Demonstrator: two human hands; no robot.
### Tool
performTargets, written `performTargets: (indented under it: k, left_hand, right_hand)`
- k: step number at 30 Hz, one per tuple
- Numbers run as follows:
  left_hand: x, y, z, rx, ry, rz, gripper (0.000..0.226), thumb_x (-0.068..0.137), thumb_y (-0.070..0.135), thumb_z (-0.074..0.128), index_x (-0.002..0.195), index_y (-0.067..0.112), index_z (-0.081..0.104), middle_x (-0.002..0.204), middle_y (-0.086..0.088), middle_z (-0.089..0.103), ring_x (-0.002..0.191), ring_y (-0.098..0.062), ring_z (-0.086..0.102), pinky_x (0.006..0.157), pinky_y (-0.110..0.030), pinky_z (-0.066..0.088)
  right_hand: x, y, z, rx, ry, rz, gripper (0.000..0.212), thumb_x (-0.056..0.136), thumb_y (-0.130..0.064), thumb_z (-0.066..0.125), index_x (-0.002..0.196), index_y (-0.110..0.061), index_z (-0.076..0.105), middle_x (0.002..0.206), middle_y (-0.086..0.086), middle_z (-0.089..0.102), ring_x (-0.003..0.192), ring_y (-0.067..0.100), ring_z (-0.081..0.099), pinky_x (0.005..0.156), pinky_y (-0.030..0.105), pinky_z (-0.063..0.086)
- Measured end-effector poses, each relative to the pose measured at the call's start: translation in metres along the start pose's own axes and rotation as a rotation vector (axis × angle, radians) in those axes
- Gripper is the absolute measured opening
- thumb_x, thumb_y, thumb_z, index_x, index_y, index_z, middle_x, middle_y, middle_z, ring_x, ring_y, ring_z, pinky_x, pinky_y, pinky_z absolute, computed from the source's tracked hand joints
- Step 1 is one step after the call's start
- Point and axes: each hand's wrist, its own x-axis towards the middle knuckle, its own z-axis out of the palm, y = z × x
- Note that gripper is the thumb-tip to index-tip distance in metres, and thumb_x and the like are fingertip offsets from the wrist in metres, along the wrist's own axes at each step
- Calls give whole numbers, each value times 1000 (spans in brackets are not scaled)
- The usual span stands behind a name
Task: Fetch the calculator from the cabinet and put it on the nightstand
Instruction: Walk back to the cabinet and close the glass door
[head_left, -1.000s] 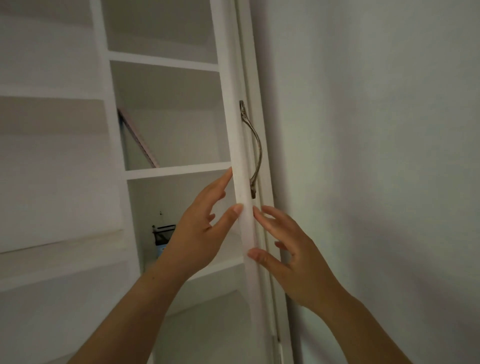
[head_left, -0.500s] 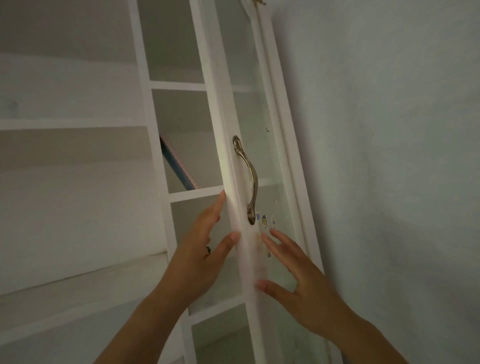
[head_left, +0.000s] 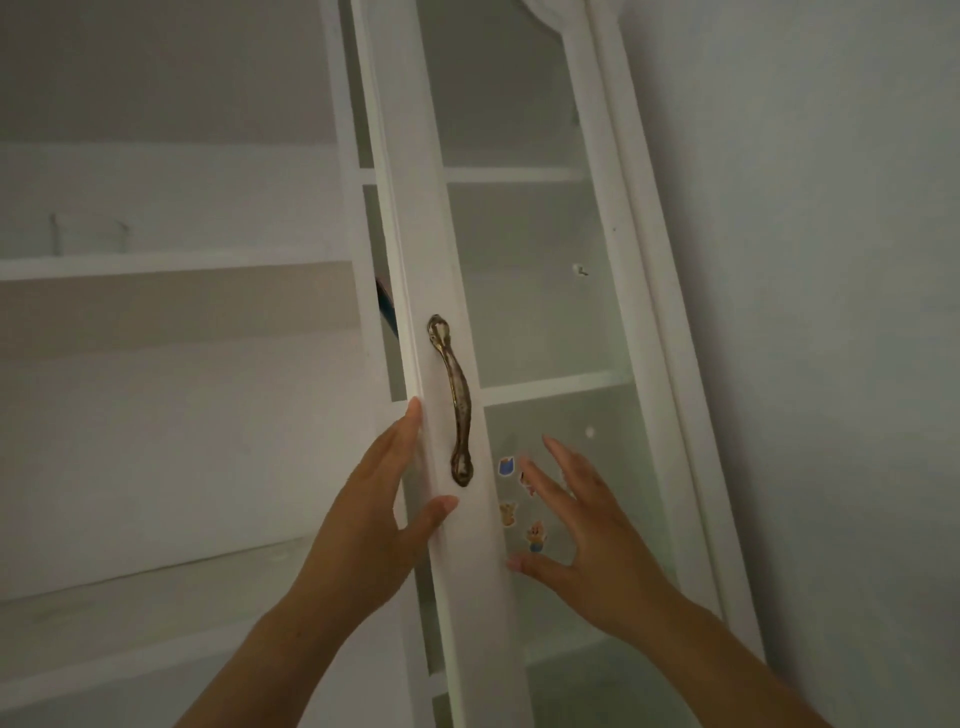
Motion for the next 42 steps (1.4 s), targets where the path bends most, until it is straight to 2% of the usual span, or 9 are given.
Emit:
performTargets:
  k: [5, 9, 15, 20, 24, 28, 33, 38, 42]
  left_hand:
    - [4, -11, 1, 115, 30, 52, 81, 71, 52, 50, 134, 44, 0, 142, 25, 13, 132, 2, 20, 109, -34, 33]
    - [7, -21, 4, 185, 84, 41, 81, 70, 51, 52, 135, 42, 5, 145, 23, 11, 131, 3, 17, 109, -30, 28]
    - [8, -32, 19, 420, 89, 116, 79, 83, 29, 61, 141, 34, 7, 150, 18, 5, 133, 0, 11, 105, -29, 19]
    - [8, -43, 33, 520, 49, 62, 79, 80, 53, 39, 143, 23, 1, 153, 11, -2, 140, -8, -1, 108, -37, 11]
    - [13, -58, 36, 598, 30, 36, 81, 80, 56, 35, 144, 19, 3, 154, 4, 3, 139, -8, -6, 107, -42, 13]
    - [16, -68, 43, 582, -16, 0, 96, 69, 66, 37, 139, 27, -16, 150, 13, -21, 138, -4, -15, 109, -29, 1]
    - [17, -80, 48, 558, 3, -2, 98, 66, 70, 35, 141, 28, -12, 151, 13, -13, 140, -9, -2, 108, -35, 8]
    - [20, -82, 50, 560, 18, 3, 98, 67, 69, 40, 140, 28, -12, 147, 18, -19, 138, -6, -5, 108, -32, 6]
    - [22, -86, 50, 545, 16, -29, 98, 66, 65, 46, 139, 31, -10, 146, 21, -20, 135, -1, -9, 107, -30, 5]
  right_hand:
    - [18, 12, 12, -32, 0, -63, 87, 75, -59, 60, 131, -52, -6, 145, -26, -25, 136, 2, -22, 115, 32, -1]
    - [27, 21, 23, -55, -40, -106, 87, 77, -59, 57, 133, -51, -9, 147, -22, -28, 136, 4, -25, 117, 35, 1]
    - [39, 34, 33, -143, -67, -168, 90, 78, -54, 61, 133, -56, -11, 151, -13, -27, 138, 10, -23, 117, 42, 5]
    - [45, 50, 42, -231, -57, -214, 100, 77, -57, 60, 124, -61, -28, 148, -17, -33, 139, 13, -25, 116, 44, -2]
    - [53, 57, 52, -230, -41, -231, 95, 79, -55, 58, 131, -55, -23, 148, -16, -34, 137, 12, -29, 115, 45, -7]
    - [60, 61, 61, -264, -59, -228, 93, 81, -54, 55, 132, -49, -24, 144, -15, -41, 132, 11, -37, 108, 41, -17]
    - [65, 67, 69, -272, -33, -242, 97, 80, -57, 53, 129, -51, -30, 142, -16, -43, 130, 11, -40, 102, 37, -23]
    - [69, 70, 75, -238, 15, -246, 100, 73, -55, 64, 141, -47, -9, 152, -15, -23, 137, 13, -28, 106, 45, -9]
    - [70, 70, 76, -252, 24, -255, 98, 73, -55, 63, 140, -47, -9, 150, -15, -29, 136, 12, -31, 106, 44, -10]
